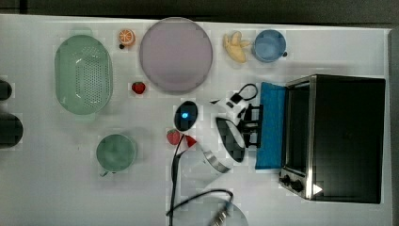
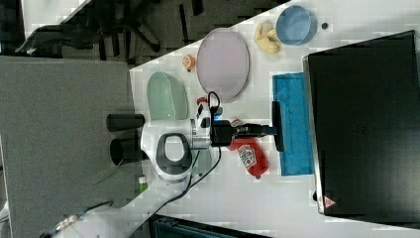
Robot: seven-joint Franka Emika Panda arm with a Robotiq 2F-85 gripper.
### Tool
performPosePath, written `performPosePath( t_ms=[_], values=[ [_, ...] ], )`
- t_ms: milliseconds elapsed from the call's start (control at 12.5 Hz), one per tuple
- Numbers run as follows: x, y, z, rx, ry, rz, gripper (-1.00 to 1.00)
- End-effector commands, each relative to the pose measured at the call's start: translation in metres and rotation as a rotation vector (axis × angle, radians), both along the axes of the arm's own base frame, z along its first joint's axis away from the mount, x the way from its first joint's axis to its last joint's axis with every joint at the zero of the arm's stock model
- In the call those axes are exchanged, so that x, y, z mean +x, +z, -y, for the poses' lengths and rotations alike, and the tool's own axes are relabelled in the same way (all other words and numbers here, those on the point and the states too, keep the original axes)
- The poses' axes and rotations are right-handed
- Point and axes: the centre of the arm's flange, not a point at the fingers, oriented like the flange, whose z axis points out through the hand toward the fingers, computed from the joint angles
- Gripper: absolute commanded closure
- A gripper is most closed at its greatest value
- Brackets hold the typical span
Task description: Flap open oven.
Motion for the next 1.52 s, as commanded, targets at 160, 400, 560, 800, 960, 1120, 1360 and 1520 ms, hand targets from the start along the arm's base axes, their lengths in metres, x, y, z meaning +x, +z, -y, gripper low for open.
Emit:
performPosePath(
  t_ms=[160, 400, 560, 800, 960, 1120, 1360, 1520],
  values=[
    [0.005, -0.043, -0.016, -0.042, -0.085, 0.038, 0.65],
    [0.019, -0.059, -0.022, -0.024, -0.061, 0.056, 0.65],
    [0.03, -0.041, -0.025, -0.001, -0.074, 0.102, 0.65],
    [0.051, 0.029, -0.026, 0.136, -0.292, 0.245, 0.65],
    [0.063, 0.092, -0.021, 0.263, -0.463, 0.362, 0.65],
    [0.066, 0.155, -0.012, 0.379, -0.656, 0.424, 0.65],
    [0.054, 0.253, -0.006, 0.492, -0.877, 0.376, 0.65],
    [0.048, 0.328, -0.006, 0.498, -0.879, 0.371, 0.65]
  ],
)
